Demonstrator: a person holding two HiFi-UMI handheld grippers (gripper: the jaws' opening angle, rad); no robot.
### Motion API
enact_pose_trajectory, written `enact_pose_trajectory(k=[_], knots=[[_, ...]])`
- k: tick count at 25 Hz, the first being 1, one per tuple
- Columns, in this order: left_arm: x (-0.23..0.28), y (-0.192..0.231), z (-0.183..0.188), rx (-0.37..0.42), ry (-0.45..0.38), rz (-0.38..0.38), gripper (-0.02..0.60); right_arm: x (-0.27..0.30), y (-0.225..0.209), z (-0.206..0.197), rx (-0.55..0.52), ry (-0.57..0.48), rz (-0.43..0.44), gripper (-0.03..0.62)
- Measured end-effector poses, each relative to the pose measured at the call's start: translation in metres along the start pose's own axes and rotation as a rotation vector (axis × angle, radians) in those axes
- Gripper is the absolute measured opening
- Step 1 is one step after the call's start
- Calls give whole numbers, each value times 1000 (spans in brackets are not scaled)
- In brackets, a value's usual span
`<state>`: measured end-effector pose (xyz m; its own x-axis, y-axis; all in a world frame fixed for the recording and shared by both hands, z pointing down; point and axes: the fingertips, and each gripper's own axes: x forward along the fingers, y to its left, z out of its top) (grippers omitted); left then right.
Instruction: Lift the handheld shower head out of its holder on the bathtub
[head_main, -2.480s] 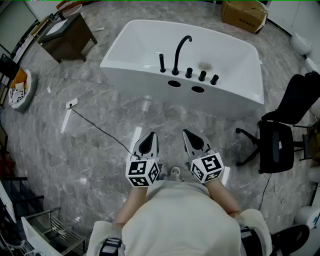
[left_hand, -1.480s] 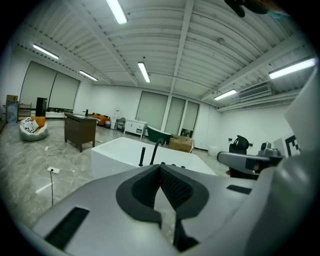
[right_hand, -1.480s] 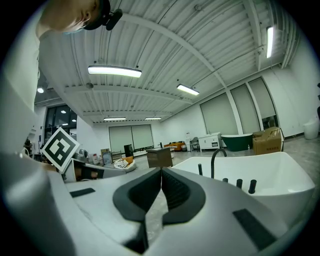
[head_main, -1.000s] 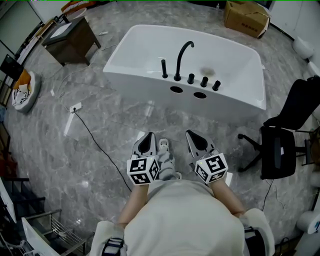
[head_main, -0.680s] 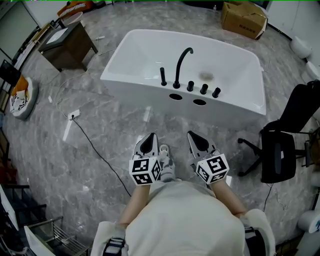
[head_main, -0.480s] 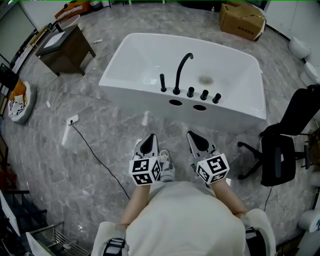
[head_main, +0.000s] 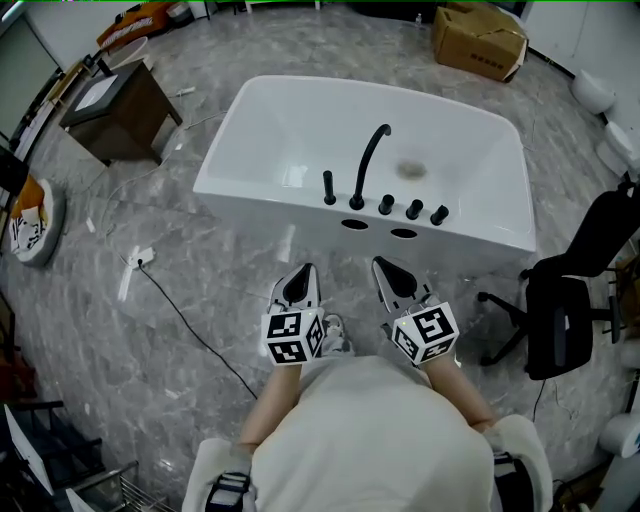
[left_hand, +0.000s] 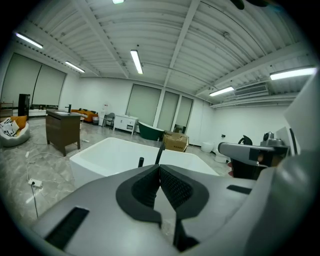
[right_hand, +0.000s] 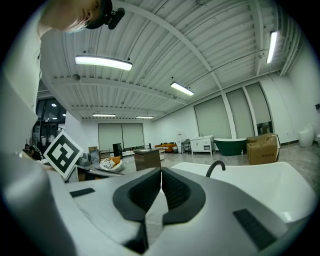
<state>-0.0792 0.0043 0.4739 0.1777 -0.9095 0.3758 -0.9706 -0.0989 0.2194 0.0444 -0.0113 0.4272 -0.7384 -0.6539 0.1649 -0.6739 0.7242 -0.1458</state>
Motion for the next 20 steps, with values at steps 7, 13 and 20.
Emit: enact_pose_trajectory(k=[7,13,20], knots=[[35,31,14,-5,18,-13,21,42,-13,5,0,6,-22,20],[65,59,28,5,32,-33,21,81,-26,13,2,-5,-52,20],[97,78,32,23,60,-79,21,118,-33,18,7,-6,-82,20]])
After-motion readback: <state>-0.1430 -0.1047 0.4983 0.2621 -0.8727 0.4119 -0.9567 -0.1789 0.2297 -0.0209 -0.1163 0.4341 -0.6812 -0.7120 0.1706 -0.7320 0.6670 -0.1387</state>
